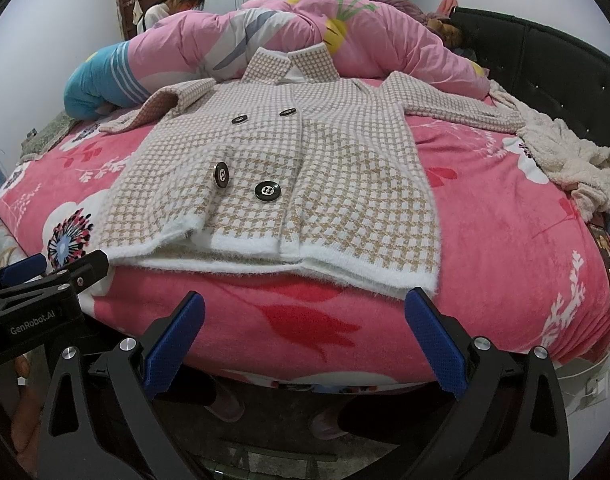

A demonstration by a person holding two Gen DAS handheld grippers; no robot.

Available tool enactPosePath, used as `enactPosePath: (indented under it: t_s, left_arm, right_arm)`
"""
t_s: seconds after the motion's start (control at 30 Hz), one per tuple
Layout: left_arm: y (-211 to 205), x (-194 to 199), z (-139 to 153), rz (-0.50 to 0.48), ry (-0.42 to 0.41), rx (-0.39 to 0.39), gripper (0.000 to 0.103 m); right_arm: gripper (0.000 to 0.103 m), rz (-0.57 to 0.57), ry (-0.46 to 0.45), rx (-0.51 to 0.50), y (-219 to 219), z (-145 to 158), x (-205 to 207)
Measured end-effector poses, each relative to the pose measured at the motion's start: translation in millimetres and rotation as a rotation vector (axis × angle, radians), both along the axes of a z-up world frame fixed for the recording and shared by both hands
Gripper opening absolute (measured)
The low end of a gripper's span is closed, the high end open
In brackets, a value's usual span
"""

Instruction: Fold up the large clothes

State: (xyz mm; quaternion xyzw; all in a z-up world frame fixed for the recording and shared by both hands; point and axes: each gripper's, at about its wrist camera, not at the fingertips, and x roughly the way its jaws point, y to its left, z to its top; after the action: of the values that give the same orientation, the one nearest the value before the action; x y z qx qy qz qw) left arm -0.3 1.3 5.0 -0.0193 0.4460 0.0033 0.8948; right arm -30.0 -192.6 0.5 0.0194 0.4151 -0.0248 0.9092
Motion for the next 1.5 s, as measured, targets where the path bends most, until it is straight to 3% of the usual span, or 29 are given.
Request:
enactPosePath:
  t_s: [1.1,1.33,1.5]
  left_arm:
    - [6,11,-9,0.002,0.02,0.008,0.095]
    - [15,28,-12,0.006,-0.002,0.026,0.095]
    - [28,62,-16,0.009,-0.007,0.039,0.095]
  right_arm:
    - [0.098,-0.028,0.007,0.002,-4,-1,10]
    - [0.098,-0.098,-0.002,0.002,-30,-4,20]
    - [0.098,-0.174,-0.001,0.04,-65,-8,41]
